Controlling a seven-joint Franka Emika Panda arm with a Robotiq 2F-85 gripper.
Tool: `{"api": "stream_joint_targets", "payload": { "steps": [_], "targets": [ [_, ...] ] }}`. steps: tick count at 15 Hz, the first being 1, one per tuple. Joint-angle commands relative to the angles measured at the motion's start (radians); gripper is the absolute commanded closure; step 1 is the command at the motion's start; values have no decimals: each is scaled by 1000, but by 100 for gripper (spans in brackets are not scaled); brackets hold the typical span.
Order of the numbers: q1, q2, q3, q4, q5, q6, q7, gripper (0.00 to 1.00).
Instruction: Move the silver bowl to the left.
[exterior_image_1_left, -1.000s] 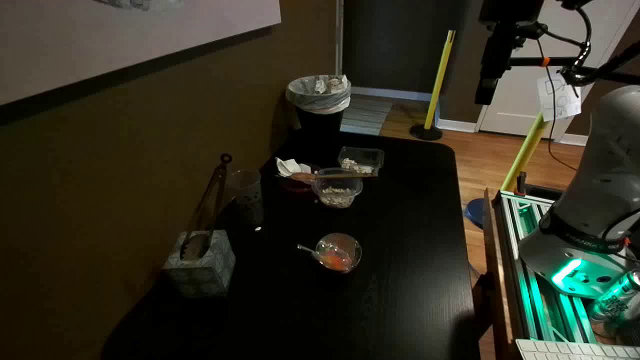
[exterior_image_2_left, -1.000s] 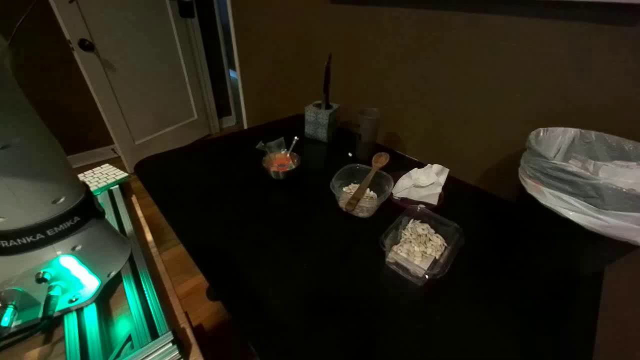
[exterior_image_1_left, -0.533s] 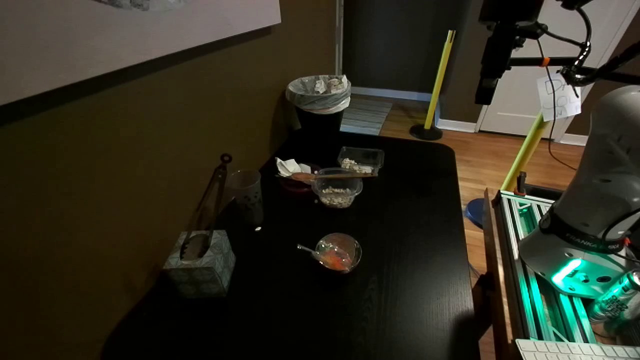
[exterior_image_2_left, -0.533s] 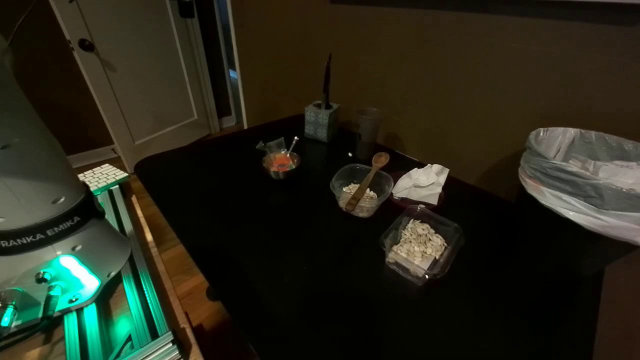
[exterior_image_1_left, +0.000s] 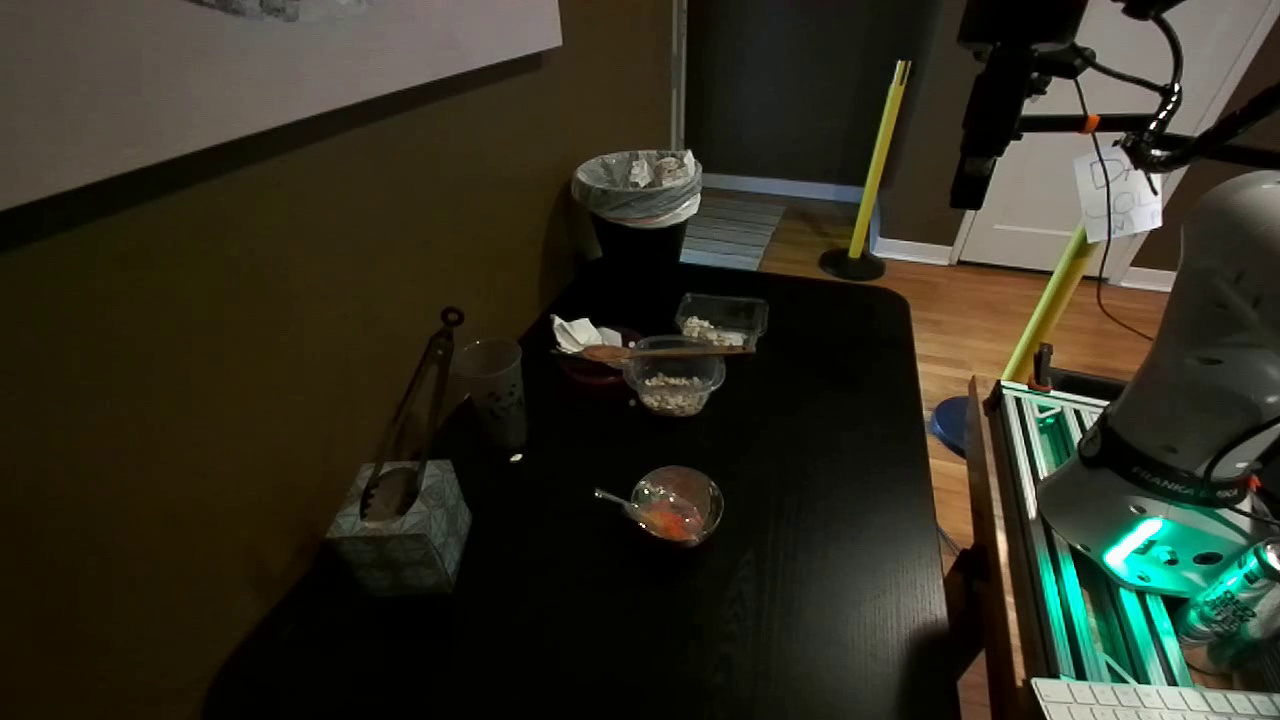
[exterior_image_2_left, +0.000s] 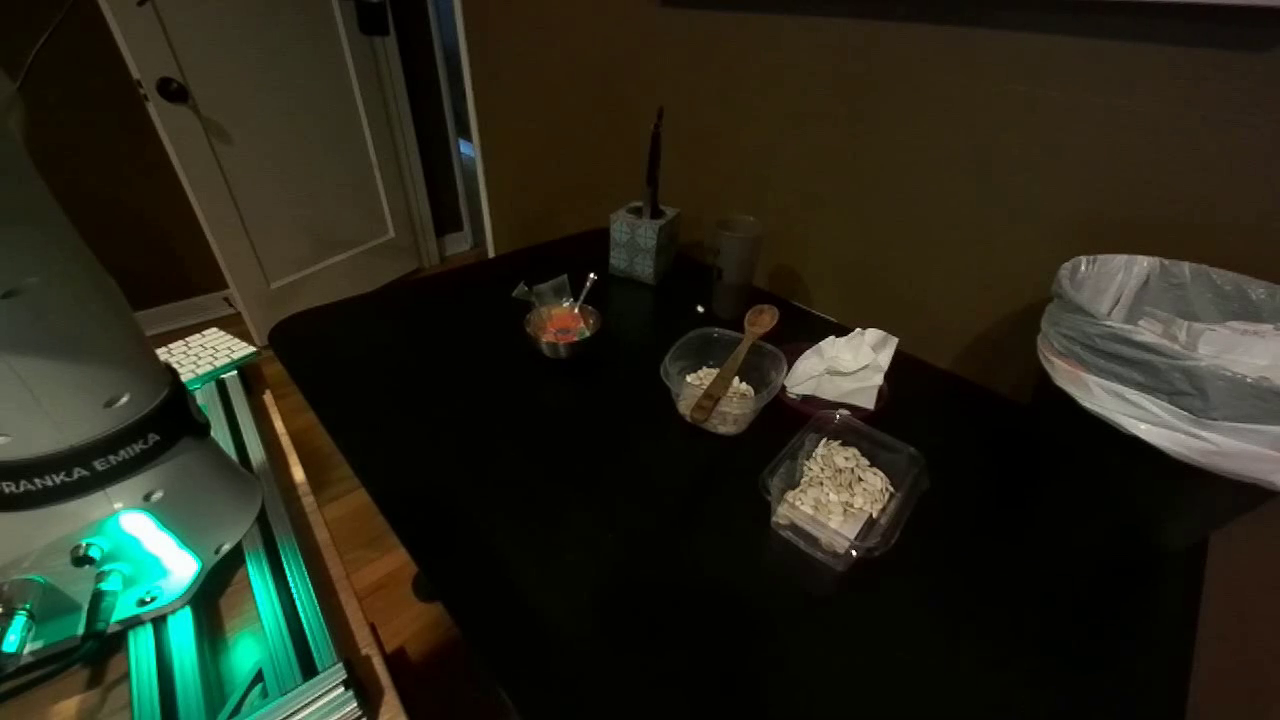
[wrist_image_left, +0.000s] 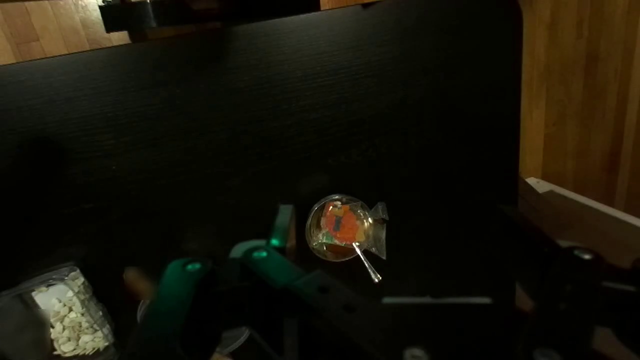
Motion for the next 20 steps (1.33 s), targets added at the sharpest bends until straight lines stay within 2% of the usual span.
{"api": "stream_joint_targets", "payload": {
  "steps": [1,3,8,10,11,12,13,16,20],
  "targets": [
    [-24,4,24,-7,13,12,0,0],
    [-39,1,61,-39,13,74,38,0],
    [-53,32,208,-167,10,311,215,0],
    [-54,74,267,-206,-2,385,292,0],
    [-64,138,292,-171,-17,383,333,0],
    [-56,148,304,-187,-30,374,344,0],
    [-33,85,261,-188,-21,357,307,0],
    [-32,140,281,-184,-31,359,337,0],
    [-35,148,281,-180,-33,359,339,0]
  ]
}}
